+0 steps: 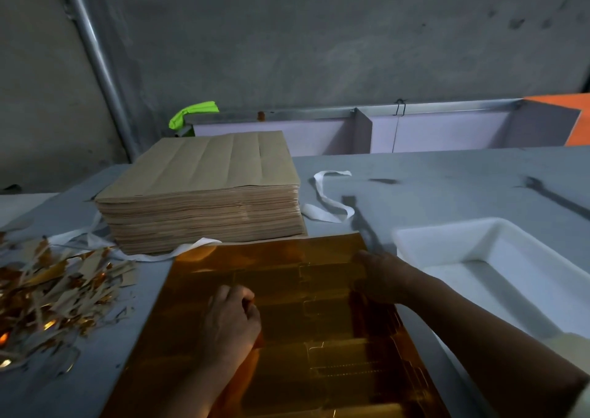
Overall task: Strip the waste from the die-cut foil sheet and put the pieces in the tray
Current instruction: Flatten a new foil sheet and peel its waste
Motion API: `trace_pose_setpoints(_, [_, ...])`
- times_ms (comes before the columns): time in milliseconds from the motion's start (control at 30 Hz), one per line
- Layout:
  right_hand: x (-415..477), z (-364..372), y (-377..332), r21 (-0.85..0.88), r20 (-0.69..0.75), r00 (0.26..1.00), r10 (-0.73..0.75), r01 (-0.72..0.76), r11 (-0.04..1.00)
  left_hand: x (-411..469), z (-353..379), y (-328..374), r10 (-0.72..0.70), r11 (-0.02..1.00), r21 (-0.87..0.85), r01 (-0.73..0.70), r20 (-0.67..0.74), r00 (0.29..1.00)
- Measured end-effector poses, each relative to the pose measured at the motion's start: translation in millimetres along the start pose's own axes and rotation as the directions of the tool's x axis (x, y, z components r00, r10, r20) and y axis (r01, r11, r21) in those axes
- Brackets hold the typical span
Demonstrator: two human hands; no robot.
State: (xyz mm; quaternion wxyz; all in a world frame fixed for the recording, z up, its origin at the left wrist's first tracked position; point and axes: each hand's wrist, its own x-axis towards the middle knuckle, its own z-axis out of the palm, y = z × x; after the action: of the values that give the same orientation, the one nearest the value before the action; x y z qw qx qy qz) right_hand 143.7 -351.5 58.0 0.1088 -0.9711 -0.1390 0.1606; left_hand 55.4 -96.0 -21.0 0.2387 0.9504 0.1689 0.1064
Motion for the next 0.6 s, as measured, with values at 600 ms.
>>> trace_pose_setpoints(600, [6.3,7.6,7.0,-0.017,-0.052,0.999,-0.013,0.012,1.0,-1.1,-1.5,0.9,-0.003,1.0,0.016,0.002,0.016,1.0])
